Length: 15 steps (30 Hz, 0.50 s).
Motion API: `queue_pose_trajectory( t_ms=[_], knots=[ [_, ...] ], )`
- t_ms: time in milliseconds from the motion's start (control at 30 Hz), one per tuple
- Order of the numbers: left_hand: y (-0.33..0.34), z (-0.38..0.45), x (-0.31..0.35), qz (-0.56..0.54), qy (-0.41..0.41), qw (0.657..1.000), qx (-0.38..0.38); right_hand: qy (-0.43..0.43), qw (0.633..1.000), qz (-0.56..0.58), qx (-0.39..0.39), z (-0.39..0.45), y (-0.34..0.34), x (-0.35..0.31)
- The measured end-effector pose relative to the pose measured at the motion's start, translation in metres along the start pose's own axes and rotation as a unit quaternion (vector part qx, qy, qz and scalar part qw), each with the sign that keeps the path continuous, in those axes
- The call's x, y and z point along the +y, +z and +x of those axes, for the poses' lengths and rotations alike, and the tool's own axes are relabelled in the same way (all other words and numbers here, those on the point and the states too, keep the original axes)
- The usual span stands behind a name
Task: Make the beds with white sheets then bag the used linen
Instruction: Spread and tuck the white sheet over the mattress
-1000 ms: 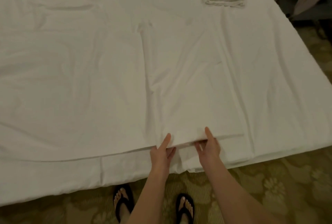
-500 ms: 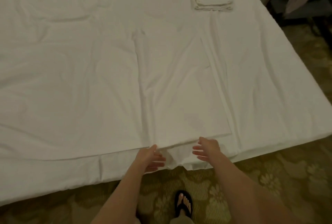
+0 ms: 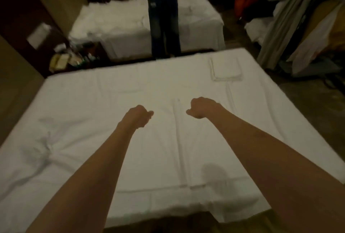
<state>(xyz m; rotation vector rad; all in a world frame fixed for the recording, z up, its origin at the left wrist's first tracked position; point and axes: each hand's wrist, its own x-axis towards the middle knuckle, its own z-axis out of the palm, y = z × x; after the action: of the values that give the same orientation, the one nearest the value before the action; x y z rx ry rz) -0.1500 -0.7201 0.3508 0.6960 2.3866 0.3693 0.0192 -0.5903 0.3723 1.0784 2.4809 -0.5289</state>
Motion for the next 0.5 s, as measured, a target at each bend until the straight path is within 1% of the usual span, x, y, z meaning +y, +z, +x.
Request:
queue_pose_trajectory(
  t_ms=[67,167,267,333,433,500],
  knots=[
    [-0.051,-0.008,0.009,0.030,0.014,0.999,0.028,-0.011,1.000,-0.019,0.000,-0.012,-0.042,-0.027],
    [-0.122,-0.015,0.017,0.055,0.077,0.992,0.083,-0.023,0.999,-0.037,0.027,-0.033,-0.105,-0.067],
    [-0.176,-0.015,0.022,0.062,0.133,0.982,0.115,-0.062,0.997,0.011,0.054,-0.046,-0.159,-0.102],
    [-0.201,-0.018,0.030,0.086,0.158,0.976,0.126,-0.077,0.994,0.035,0.072,-0.046,-0.183,-0.118],
    [-0.224,-0.032,0.034,0.132,0.190,0.962,0.144,-0.067,0.992,0.035,0.104,-0.039,-0.200,-0.140],
    [-0.233,-0.037,0.032,0.163,0.199,0.953,0.162,-0.058,0.992,0.034,0.105,-0.031,-0.207,-0.151]
  ],
)
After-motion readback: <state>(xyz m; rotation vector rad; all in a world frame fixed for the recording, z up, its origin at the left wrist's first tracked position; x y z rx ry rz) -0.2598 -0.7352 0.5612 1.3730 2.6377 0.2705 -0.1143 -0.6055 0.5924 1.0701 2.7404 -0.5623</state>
